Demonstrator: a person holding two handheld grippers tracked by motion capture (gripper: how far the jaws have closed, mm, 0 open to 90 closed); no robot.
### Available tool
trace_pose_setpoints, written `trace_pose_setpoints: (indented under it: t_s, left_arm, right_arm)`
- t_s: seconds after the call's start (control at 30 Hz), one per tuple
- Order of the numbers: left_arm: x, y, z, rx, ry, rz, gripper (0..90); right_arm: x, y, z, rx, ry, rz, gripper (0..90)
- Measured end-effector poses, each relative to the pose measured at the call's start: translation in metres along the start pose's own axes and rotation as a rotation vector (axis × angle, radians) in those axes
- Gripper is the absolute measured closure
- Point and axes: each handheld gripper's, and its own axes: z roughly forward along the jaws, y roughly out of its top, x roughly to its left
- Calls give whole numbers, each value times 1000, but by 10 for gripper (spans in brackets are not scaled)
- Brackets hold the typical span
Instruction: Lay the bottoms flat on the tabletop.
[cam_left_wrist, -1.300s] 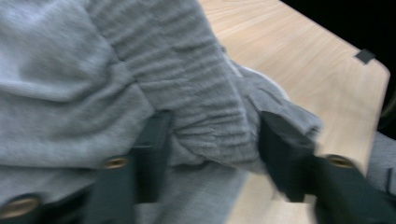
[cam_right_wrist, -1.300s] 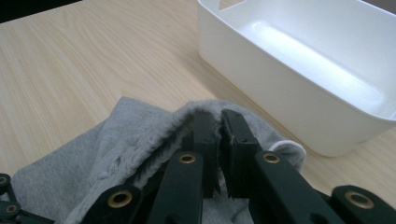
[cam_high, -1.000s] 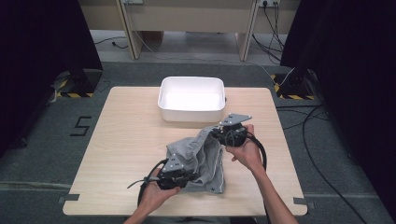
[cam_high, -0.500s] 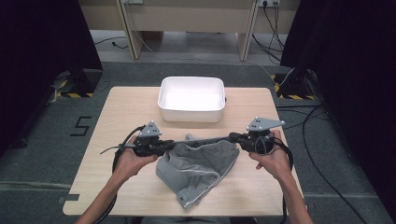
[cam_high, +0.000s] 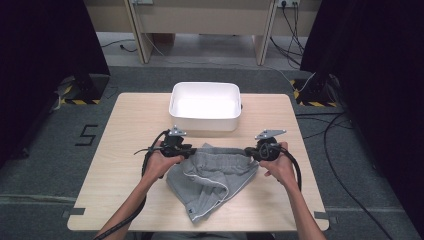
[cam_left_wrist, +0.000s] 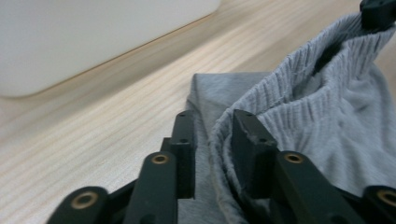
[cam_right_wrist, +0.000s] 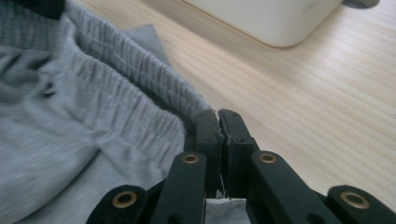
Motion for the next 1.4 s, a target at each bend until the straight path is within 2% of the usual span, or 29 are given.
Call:
trace_pose_setpoints:
  t_s: [0.1, 0.13, 0.2, 0.23, 0.33, 0.43, 0.5, 0.57, 0.7, 0.77, 0.87, 0.93, 1.0, 1.03, 1.1, 1.17, 1.2, 1.23, 1.3, 1.37, 1.4]
  left_arm:
    - [6, -1, -10, -42, -29, -78, 501]
    - [6, -1, -15, -62, -34, -97, 467]
    - [7, -1, -27, -94, -40, -117, 412]
    - [7, -1, -34, -107, -38, -121, 387]
    - [4, 0, -52, -125, -30, -123, 326]
    - [-3, -5, -67, -111, 10, -93, 288]
    - [-7, -14, -76, -120, 7, -109, 275]
    - [-11, -27, -81, -130, -20, -142, 276]
    - [-25, -57, -74, -84, -62, -168, 271]
    - [-32, -67, -67, -75, -81, -174, 270]
    - [-42, -75, -57, -93, -97, -195, 269]
    - [-45, -76, -50, -111, -114, -224, 269]
    - [-45, -72, -42, -119, -103, -231, 270]
    - [-44, -70, -39, -127, -96, -238, 275]
    - [-41, -66, -32, -139, -104, -240, 368]
    - [-37, -63, -28, -150, -109, -227, 573]
    - [-35, -61, -27, -147, -121, -222, 652]
    - [-33, -59, -26, -146, -135, -221, 735]
    - [-29, -54, -27, -133, -139, -194, 787]
    - [-25, -48, -32, -124, -134, -166, 805]
    - [-22, -45, -35, -124, -132, -158, 809]
  right_arm:
    - [-3, 1, 1, -29, 11, 40, 767]
    - [-3, 1, -2, -35, 15, 40, 725]
    - [0, 2, -10, -61, 22, 45, 602]
    - [1, 2, -15, -80, 12, 56, 566]
    - [6, 2, -31, -120, 34, 78, 466]
    - [11, -5, -40, -111, 32, 64, 415]
    - [13, -13, -40, -83, 22, 57, 386]
    - [12, -22, -39, -53, 9, 60, 378]
    - [7, -41, -34, -12, -11, 96, 365]
    - [5, -48, -33, 2, -22, 113, 363]
    - [4, -55, -30, 13, -30, 120, 355]
    - [5, -57, -25, 33, -22, 130, 353]
    - [4, -58, -19, 45, -16, 144, 349]
    - [4, -58, -16, 55, -16, 160, 347]
    - [3, -59, -8, 68, -14, 167, 344]
    - [3, -59, -1, 81, -12, 172, 351]
    - [4, -59, 2, 88, -18, 163, 399]
    - [5, -59, 5, 82, -27, 141, 484]
    - [6, -58, 6, 76, -32, 121, 662]
    - [6, -58, 6, 62, -24, 107, 782]
    - [6, -57, 4, 54, -26, 90, 804]
